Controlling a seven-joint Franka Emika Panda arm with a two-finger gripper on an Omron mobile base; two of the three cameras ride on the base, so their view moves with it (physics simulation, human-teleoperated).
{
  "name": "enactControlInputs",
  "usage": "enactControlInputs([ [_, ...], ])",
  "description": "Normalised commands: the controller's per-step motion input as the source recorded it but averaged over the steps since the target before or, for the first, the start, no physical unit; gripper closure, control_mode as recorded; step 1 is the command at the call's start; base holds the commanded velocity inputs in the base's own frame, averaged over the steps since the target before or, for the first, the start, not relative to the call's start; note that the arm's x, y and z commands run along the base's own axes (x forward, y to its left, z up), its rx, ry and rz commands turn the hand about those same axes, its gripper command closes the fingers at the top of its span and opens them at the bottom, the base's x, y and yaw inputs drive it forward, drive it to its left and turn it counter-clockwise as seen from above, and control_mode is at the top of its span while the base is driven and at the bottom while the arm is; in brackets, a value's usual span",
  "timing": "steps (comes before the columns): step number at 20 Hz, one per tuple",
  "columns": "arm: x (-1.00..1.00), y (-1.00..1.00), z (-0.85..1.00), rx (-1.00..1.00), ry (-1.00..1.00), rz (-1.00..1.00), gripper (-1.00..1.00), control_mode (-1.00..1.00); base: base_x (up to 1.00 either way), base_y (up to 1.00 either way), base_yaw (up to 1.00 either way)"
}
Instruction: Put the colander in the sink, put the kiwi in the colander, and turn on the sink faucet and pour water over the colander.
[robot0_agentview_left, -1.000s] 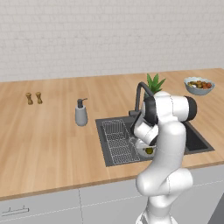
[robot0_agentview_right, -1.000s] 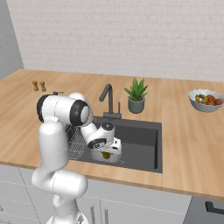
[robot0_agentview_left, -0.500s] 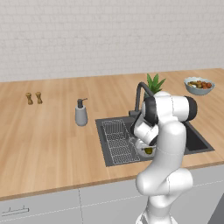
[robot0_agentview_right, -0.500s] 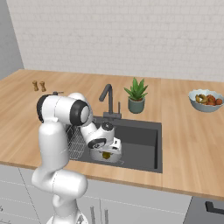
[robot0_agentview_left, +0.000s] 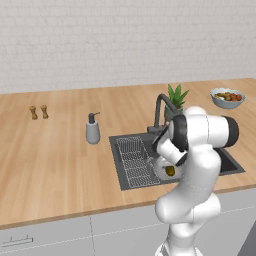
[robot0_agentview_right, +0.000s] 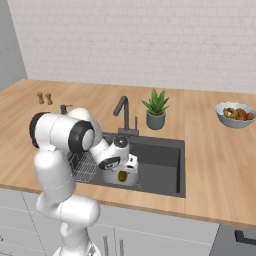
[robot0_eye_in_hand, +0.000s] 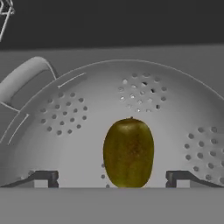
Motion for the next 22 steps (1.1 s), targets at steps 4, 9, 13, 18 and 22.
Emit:
enactControlInputs([
  [4,-0.09,-0.12,0.9,0.04,-0.06,0.0,-1.0,-1.0,0.0,0.0,0.0],
  [9,0.0,-0.28,0.96,0.09,-0.06,0.0,-1.0,-1.0,0.0,0.0,0.0],
  [13,-0.07,-0.48,0.91,0.11,-0.11,0.03,-1.0,-1.0,0.0,0.0,0.0],
  [18,0.0,-0.24,0.57,0.11,-0.29,0.08,-1.0,-1.0,0.0,0.0,0.0],
  [22,0.0,-0.16,0.26,0.12,-0.37,0.09,-1.0,-1.0,0.0,0.0,0.0],
])
